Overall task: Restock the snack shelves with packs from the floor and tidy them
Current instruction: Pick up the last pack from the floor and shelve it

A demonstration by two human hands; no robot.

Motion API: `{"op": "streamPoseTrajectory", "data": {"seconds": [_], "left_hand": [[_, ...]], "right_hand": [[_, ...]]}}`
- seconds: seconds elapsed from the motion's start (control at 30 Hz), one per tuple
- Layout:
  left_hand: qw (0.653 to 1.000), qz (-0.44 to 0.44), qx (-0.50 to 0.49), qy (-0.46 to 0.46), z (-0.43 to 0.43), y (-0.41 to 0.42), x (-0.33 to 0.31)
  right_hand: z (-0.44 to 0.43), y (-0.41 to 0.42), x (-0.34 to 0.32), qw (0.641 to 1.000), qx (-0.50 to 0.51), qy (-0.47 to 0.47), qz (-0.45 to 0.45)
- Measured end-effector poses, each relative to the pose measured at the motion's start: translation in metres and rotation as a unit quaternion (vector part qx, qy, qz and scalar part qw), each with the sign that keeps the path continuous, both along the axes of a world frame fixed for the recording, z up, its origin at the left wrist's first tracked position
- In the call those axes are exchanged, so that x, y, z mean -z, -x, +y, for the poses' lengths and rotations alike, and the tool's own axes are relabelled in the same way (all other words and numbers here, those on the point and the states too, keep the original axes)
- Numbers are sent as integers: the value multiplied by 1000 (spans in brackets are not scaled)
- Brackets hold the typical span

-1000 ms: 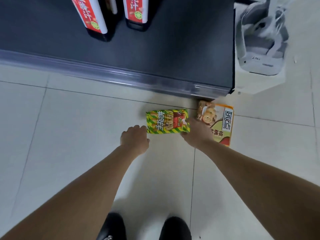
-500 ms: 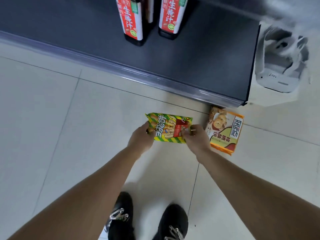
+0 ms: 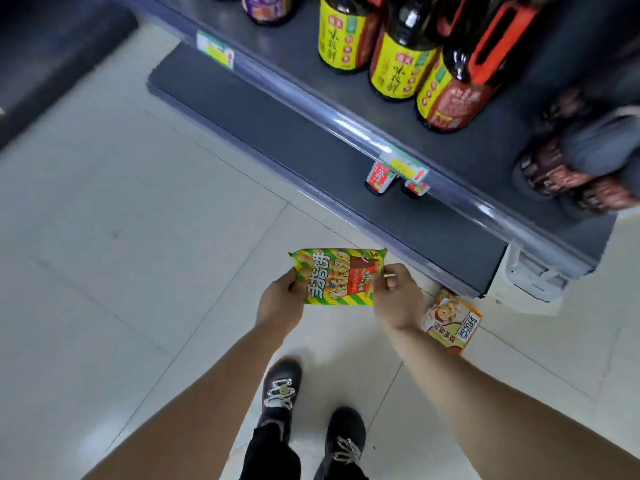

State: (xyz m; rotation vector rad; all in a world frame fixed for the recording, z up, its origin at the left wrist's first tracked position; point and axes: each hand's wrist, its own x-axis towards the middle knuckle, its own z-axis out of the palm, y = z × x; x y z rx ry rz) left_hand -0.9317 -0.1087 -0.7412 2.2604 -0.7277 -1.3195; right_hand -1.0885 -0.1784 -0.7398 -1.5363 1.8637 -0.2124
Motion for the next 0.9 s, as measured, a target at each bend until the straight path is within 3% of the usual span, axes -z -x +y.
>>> {"op": "streamPoseTrajectory", "data": {"seconds": [0.33, 0.9], "left_hand": [[970, -77, -221, 68, 95, -109, -169], [814, -114, -529, 209, 293, -355, -362]], "right_hand": [[49, -140, -178, 987, -126, 39, -97], [191, -456, -369, 894, -367, 68, -247]]}}
